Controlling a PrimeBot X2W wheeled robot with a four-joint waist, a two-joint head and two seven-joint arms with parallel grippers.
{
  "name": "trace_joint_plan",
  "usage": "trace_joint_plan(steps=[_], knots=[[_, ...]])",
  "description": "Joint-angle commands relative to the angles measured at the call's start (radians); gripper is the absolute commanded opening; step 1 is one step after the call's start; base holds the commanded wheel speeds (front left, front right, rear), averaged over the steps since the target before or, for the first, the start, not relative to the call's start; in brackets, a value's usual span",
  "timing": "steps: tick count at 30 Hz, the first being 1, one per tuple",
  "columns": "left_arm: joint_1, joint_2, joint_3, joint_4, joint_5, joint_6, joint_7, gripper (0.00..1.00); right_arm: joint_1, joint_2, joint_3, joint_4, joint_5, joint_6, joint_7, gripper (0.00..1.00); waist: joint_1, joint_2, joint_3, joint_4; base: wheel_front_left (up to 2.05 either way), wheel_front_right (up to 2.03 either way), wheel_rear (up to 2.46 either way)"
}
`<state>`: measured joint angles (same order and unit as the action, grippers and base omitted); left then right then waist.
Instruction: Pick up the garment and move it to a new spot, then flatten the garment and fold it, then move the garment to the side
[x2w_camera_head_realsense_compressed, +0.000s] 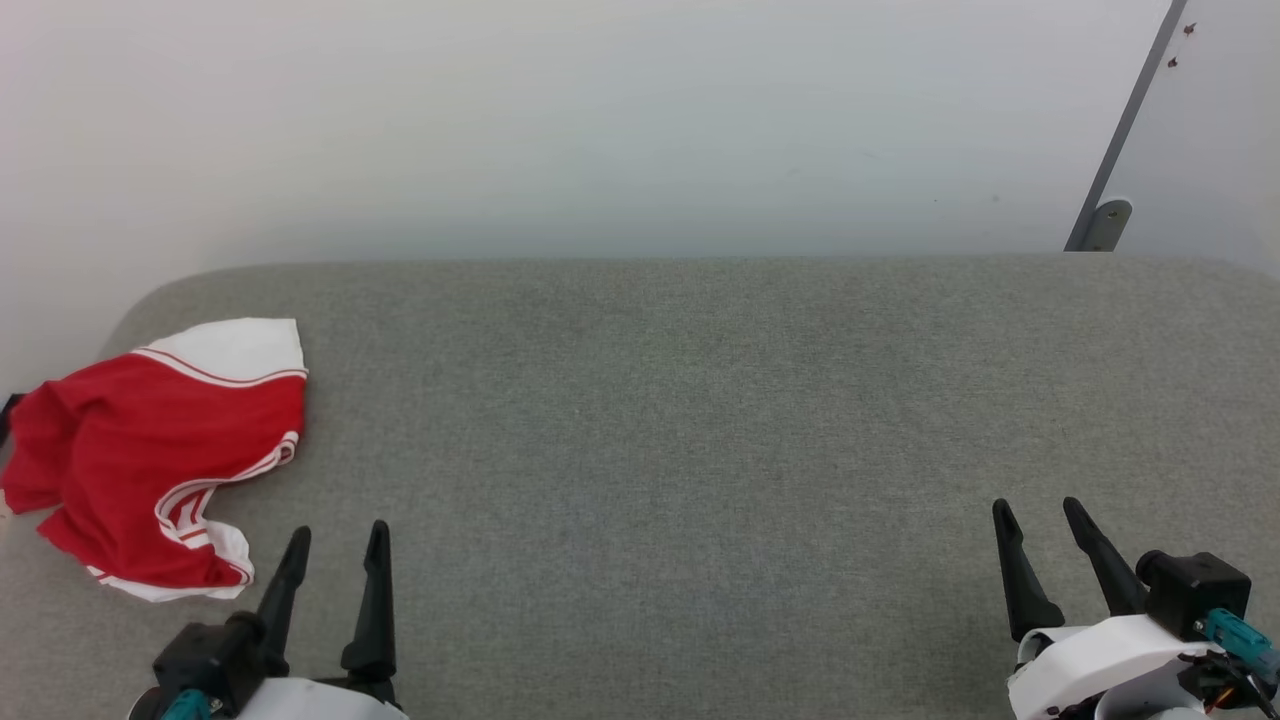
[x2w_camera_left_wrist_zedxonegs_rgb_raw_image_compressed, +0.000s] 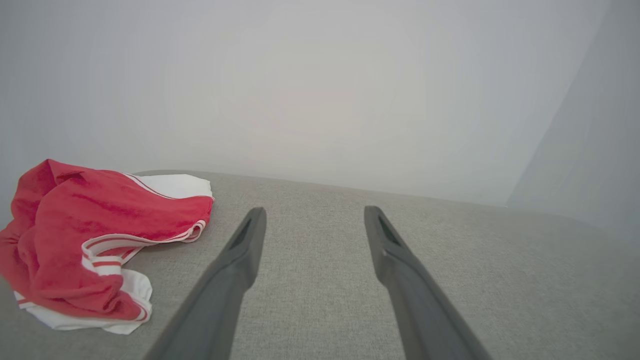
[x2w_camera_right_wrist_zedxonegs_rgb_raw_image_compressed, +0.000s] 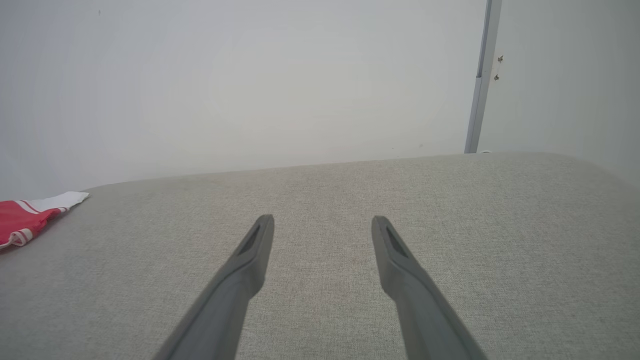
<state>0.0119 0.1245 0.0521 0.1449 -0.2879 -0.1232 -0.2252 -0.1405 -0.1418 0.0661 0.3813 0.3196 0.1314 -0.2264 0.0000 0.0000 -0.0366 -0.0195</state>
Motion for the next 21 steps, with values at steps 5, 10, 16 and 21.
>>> trace_joint_plan(steps=[5, 10, 16, 21], knots=[[0.012, 0.007, -0.007, -0.009, 0.048, -0.006, -0.017, 1.0, -0.014, -0.005, 0.003, -0.006, -0.05, -0.001, -0.015, 1.0, 0.0, 0.0, -0.003, -0.001, 0.0, 0.0, 0.0], [0.018, 0.01, -0.014, -0.009, 0.077, -0.008, -0.026, 1.0, -0.016, -0.008, 0.007, -0.004, -0.083, -0.001, -0.024, 1.0, 0.0, 0.0, -0.005, -0.003, 0.0, 0.0, 0.0], [0.019, 0.016, -0.019, -0.01, 0.111, -0.007, -0.037, 1.0, -0.017, -0.013, 0.009, -0.003, -0.127, -0.001, -0.036, 1.0, 0.0, 0.0, -0.007, -0.005, 0.0, 0.0, 0.0], [0.024, 0.017, -0.022, -0.008, 0.119, -0.008, -0.039, 1.0, -0.014, -0.01, 0.007, -0.004, -0.144, -0.001, -0.04, 1.0, 0.0, 0.0, -0.009, -0.006, 0.0, 0.0, 0.0]])
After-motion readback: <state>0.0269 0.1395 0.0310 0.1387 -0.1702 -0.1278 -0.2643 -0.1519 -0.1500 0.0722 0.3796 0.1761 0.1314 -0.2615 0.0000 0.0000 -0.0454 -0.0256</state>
